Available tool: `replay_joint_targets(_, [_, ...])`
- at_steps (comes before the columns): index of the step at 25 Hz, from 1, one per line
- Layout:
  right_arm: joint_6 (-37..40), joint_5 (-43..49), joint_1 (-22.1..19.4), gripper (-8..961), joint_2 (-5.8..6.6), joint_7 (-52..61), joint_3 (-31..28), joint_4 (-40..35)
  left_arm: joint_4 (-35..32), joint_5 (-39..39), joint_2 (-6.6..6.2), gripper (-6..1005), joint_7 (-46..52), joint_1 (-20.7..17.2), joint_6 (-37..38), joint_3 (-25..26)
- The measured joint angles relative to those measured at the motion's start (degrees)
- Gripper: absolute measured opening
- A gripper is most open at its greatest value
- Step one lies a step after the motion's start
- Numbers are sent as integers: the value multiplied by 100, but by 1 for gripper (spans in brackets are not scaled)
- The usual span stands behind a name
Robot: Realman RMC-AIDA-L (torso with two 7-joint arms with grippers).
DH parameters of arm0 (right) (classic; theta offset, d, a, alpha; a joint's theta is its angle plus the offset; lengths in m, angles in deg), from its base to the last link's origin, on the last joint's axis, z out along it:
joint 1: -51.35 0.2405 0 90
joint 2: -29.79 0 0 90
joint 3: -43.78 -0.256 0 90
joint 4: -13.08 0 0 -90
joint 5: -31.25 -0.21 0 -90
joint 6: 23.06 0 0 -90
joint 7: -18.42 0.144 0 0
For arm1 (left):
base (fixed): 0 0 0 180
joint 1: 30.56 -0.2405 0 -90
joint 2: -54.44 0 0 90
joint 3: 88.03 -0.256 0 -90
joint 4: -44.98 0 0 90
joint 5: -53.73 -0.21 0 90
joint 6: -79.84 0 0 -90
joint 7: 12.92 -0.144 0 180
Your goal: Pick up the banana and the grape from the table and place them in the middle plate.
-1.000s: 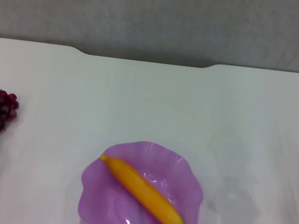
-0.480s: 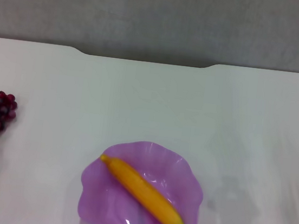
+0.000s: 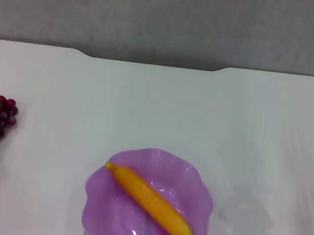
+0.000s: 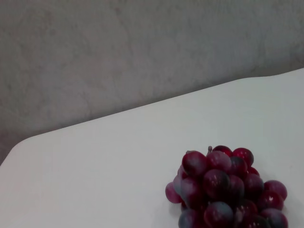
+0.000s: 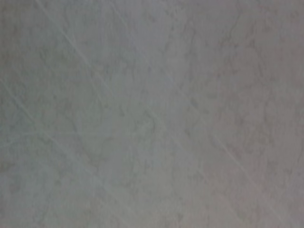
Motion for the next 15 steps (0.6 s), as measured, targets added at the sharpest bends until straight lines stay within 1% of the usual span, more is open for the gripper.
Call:
replay_joint_targets(3, [3, 0, 4, 104, -2, 0, 2, 2, -2, -3, 7, 372, 103, -21, 158, -1])
replay_joint_targets(8, [3, 0, 11, 104, -3, 0, 4, 1, -6, -144, -8, 365, 780, -146, 705, -88])
replay_joint_targets(15, [-13, 0, 14, 104, 4, 0, 5, -6, 3, -336, -42, 350, 1024, -158, 818, -129])
